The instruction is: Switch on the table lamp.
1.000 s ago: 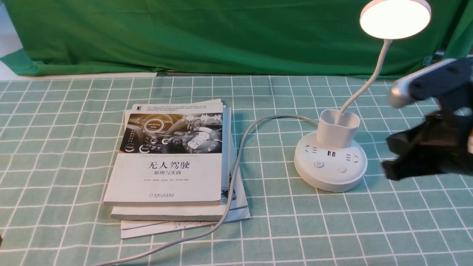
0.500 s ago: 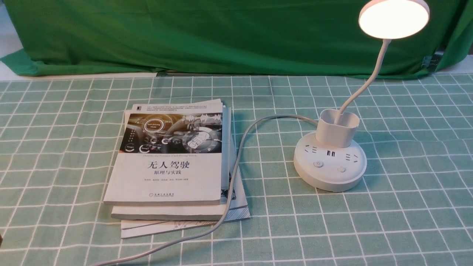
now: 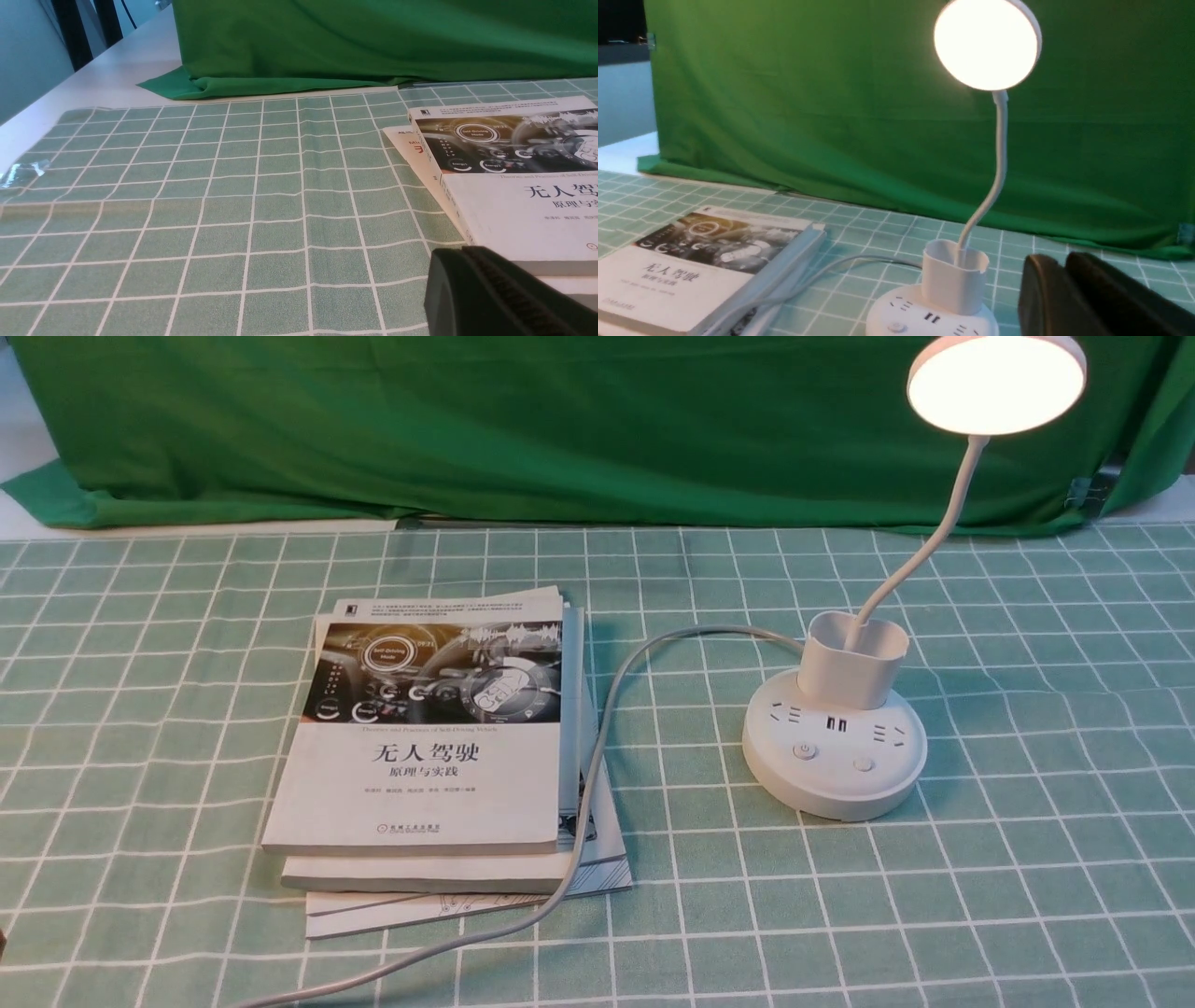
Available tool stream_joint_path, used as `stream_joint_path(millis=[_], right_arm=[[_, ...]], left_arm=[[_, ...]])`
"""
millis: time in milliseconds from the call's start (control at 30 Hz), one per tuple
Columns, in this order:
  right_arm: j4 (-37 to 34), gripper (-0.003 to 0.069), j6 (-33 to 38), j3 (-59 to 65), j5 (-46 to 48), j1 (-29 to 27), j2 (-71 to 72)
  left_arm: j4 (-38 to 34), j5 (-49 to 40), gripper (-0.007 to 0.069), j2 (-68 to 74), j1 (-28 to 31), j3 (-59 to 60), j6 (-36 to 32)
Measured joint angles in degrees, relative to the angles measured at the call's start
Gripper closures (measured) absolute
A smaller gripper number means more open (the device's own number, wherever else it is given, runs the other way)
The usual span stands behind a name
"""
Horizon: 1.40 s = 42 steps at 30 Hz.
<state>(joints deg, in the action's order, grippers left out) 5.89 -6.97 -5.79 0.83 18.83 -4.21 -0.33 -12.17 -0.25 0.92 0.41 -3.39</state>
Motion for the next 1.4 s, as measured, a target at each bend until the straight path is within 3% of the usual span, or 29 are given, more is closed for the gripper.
stream_joint_path(millis=[100, 267, 367, 633, 1400], right_arm=[[0.0, 0.0536, -4.1, 5.1, -0.8, -6.9, 2.9], [0.0, 0.0521, -5.1, 6.2, 1.8, -18.0, 4.0], [0.0, 0.0512, -5.1, 6.4, 3.4, -21.2, 4.0], [-0.1, 0.0491, -5.3, 6.4, 11.2, -18.5, 4.0], [-0.1, 0.0456, -5.1, 6.4, 11.5, -18.0, 4.0]], left_arm=[[0.0, 0.0, 0.0603, 0.0, 0.0, 0.0, 0.0], [0.0, 0.0, 0.0603, 0.0, 0.0, 0.0, 0.0], [0.0, 0.0, 0.0603, 0.0, 0.0, 0.0, 0.0], [0.3, 0.0, 0.0603, 0.0, 0.0, 0.0, 0.0], [0.3, 0.0, 0.0603, 0.0, 0.0, 0.0, 0.0]])
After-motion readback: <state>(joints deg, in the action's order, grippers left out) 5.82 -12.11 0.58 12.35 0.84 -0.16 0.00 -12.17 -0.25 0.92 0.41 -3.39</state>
